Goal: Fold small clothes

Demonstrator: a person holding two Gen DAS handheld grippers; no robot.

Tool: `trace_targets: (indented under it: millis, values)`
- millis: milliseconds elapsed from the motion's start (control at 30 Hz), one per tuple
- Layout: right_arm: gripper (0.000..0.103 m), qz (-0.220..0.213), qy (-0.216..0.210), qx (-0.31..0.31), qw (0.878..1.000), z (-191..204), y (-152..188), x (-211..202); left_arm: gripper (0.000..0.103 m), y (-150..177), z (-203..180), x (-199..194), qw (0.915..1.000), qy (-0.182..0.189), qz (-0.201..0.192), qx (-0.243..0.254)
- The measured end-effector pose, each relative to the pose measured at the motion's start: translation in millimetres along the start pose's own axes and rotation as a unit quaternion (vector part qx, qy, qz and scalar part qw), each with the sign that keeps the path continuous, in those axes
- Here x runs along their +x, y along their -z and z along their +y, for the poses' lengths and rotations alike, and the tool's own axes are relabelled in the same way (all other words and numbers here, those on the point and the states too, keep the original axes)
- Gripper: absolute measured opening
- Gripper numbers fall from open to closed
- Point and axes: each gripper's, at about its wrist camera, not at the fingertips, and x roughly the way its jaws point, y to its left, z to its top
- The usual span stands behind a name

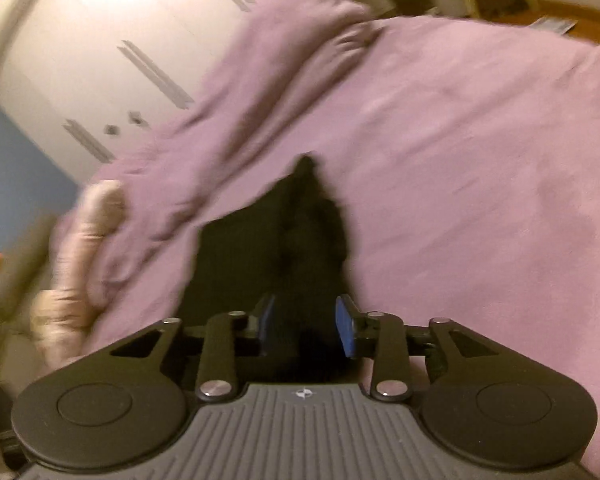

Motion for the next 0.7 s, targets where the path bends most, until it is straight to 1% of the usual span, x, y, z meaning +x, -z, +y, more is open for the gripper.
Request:
trace_targets:
  millis: [33,67,100,167,233,300,367,400,433,467,500,533,567,633,667,700]
  values:
    - [0.043,0.017,-0.019,0.003,1.000,7.8,7.7,5.7,0.058,0.1,3.0,-1.4,0.9999,-0.010,-0.003,-0.003]
    - [0.046,0.034,-0.039,0.006,0.999,15.7,17.0,14.9,0.058,0.3,6.9,-3.1,0.9998,-0.019,-0.005,-0.006]
    - [0.050,0.047,-0.052,0.008,0.998,22.3,25.3,24.9,0.058,0.5,10.7,-4.2,0.9996,-0.027,-0.004,-0.008]
    - [0.050,0.064,-0.055,0.021,0.996,34.7,39.6,47.5,0.058,1.1,21.4,-7.0,0.9993,-0.035,0.001,-0.014]
    - [0.050,0.065,-0.062,0.045,0.995,40.4,49.2,65.0,0.058,1.9,32.0,-10.6,0.9992,-0.036,0.003,-0.017]
    - [0.051,0.054,-0.070,0.078,0.993,41.3,54.2,79.8,0.058,2.9,42.6,-13.7,0.9989,-0.044,0.005,-0.013]
    - [0.049,0.049,-0.079,0.104,0.990,40.3,57.9,91.0,0.058,4.2,51.7,-16.1,0.9986,-0.053,0.003,-0.011]
    - [0.037,0.049,-0.081,0.108,0.990,41.7,60.5,96.4,0.058,4.3,56.0,-16.4,0.9984,-0.055,0.003,-0.012]
    - [0.020,0.052,-0.077,0.107,0.990,43.2,61.6,100.8,0.058,4.2,59.7,-16.5,0.9983,-0.056,0.004,-0.015]
    - [0.014,0.054,-0.074,0.105,0.990,43.8,62.9,105.3,0.058,3.1,63.3,-16.1,0.9983,-0.056,0.005,-0.019]
    - [0.006,0.055,-0.076,0.102,0.990,44.8,64.6,105.8,0.058,2.8,65.9,-16.2,0.9982,-0.055,0.004,-0.022]
    - [0.004,0.054,-0.073,0.090,0.992,46.8,65.3,104.6,0.058,2.1,68.0,-16.1,0.9981,-0.055,0.004,-0.025]
    - [0.004,0.058,-0.082,0.085,0.991,48.0,67.1,102.9,0.058,1.3,69.2,-16.0,0.9981,-0.056,0.003,-0.027]
    - [0.003,0.071,-0.128,0.107,0.983,40.9,69.8,98.9,0.058,-1.0,68.6,-14.2,0.9981,-0.053,0.002,-0.031]
    - [0.003,0.073,-0.112,0.089,0.987,40.4,71.6,96.8,0.058,-3.0,66.7,-12.0,0.9981,-0.052,0.003,-0.032]
    - [0.003,0.077,-0.074,0.054,0.993,41.6,73.6,96.6,0.058,-5.1,63.9,-10.1,0.9982,-0.051,0.004,-0.033]
